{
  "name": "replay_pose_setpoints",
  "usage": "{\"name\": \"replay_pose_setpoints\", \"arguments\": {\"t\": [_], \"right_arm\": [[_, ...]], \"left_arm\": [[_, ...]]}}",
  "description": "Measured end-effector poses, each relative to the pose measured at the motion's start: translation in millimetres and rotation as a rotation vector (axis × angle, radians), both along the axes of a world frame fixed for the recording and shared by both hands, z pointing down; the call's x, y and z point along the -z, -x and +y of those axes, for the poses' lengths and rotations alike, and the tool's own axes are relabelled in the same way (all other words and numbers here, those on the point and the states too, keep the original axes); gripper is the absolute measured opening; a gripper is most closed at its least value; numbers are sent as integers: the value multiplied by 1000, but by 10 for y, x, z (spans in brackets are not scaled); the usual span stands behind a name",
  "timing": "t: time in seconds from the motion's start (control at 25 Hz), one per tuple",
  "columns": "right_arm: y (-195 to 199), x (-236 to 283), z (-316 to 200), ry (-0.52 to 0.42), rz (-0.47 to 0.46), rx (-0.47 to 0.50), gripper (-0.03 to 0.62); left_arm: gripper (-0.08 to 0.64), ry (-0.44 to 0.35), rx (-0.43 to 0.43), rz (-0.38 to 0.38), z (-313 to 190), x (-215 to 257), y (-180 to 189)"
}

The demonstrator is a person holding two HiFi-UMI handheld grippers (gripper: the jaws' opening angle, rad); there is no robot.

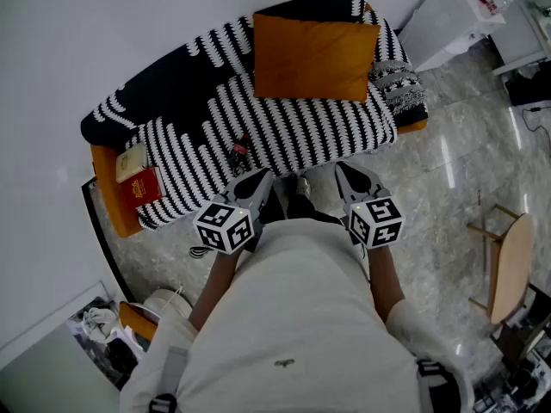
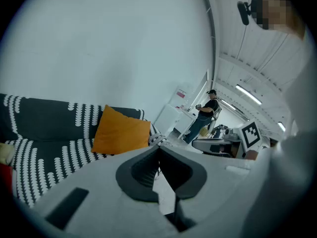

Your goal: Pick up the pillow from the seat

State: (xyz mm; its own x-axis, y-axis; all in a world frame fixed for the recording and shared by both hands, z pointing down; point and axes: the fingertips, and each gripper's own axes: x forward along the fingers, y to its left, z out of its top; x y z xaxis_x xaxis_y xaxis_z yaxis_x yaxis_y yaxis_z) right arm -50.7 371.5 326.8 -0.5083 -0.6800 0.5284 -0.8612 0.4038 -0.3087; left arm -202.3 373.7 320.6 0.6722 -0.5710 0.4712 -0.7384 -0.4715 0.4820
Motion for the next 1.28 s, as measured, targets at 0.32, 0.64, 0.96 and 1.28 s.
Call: {"name": "replay_pose_setpoints", "arguments": {"t": [0.32,0.64,0.96,1.28], "right_arm": [[-33,-2,-6,5,-21,-16,5],[-68,-130,-81,79,-72,-65,5],[-65,-171,-367,108,-72,-121,5],[-172,-56,-846,99,-24,-214,6]], "left_arm": [[11,-1,4,-16,15,17,-5],[12,17,14,-28,-90,-3,72],[11,55,-34,-10,-486,-107,66],[12,32,-173,41,-1177,-49,-118]]}}
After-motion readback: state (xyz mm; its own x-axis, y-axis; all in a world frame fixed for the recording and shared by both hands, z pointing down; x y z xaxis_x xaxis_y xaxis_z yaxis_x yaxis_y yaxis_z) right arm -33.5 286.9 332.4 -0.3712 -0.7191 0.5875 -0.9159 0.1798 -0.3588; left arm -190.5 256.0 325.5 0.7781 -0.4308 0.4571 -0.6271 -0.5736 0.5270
